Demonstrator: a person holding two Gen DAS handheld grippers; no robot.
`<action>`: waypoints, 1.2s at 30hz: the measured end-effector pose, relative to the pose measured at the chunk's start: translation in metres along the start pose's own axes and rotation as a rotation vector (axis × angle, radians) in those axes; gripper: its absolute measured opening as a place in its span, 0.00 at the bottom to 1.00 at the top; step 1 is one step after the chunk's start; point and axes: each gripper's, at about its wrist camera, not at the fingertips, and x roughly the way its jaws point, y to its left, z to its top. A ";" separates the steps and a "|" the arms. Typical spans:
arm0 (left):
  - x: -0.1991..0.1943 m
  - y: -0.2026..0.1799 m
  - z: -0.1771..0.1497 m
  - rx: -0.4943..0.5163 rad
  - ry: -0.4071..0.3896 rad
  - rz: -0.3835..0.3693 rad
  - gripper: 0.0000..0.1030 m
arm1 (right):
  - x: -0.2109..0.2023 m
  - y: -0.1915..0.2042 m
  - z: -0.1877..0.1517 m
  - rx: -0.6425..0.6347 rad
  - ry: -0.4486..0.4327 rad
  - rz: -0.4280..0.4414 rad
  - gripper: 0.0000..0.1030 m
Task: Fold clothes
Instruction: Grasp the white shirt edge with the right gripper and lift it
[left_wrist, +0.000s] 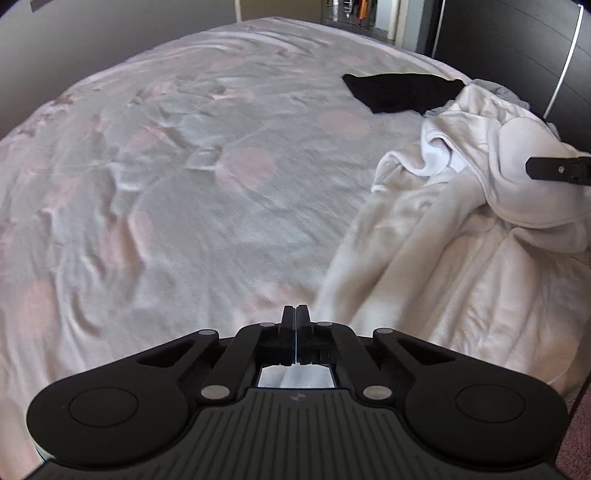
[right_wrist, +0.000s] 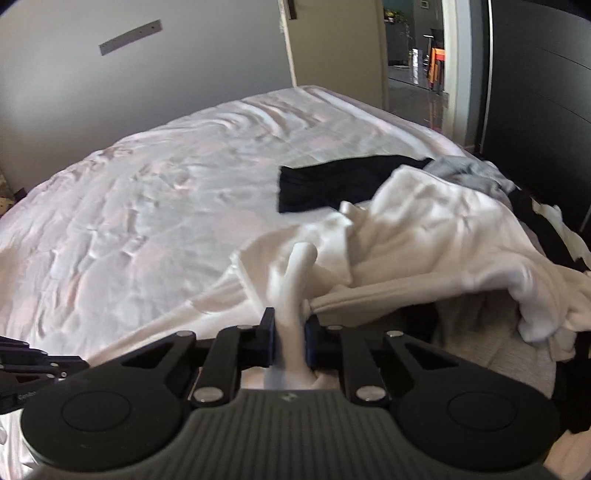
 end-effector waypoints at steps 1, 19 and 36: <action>-0.009 0.005 0.000 0.002 -0.016 0.028 0.00 | -0.004 0.013 0.003 -0.006 -0.008 0.029 0.16; -0.127 0.118 -0.070 -0.163 -0.093 0.156 0.00 | -0.064 0.259 -0.091 -0.315 0.157 0.484 0.18; -0.040 0.109 -0.087 -0.180 0.006 -0.026 0.29 | -0.025 0.149 -0.071 -0.210 0.172 0.223 0.54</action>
